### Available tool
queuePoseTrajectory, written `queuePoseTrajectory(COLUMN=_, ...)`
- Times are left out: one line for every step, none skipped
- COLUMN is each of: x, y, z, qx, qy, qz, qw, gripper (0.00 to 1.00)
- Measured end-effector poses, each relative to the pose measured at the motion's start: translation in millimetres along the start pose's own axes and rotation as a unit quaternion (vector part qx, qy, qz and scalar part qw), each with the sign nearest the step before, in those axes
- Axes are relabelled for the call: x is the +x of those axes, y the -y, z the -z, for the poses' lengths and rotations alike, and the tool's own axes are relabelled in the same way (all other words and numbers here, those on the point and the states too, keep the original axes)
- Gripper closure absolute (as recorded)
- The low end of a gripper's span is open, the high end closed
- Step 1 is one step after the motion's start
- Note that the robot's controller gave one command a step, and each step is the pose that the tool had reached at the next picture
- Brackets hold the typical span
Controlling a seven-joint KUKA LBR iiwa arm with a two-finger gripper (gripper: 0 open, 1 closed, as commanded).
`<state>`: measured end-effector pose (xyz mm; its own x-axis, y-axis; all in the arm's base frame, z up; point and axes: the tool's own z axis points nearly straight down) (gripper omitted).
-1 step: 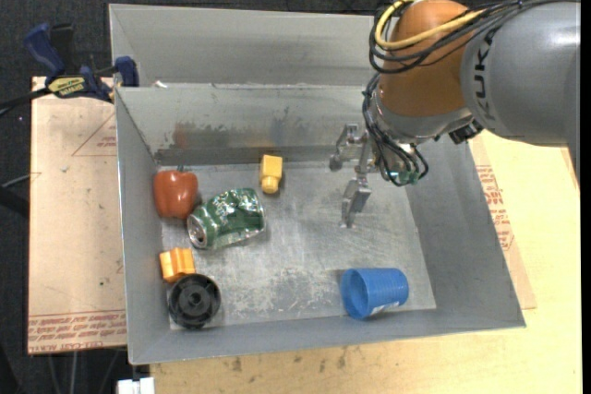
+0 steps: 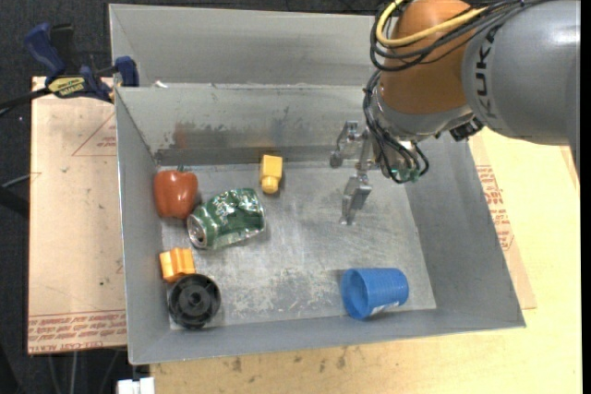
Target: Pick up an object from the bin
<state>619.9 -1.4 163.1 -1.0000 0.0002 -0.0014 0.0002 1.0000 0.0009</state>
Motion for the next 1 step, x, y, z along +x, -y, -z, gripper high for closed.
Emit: queuePoseTrajectory(x=-3.7, y=-15.4, z=0.0, qx=0.001, qy=0.0004, qz=0.027, qw=0.9996, gripper=0.00)
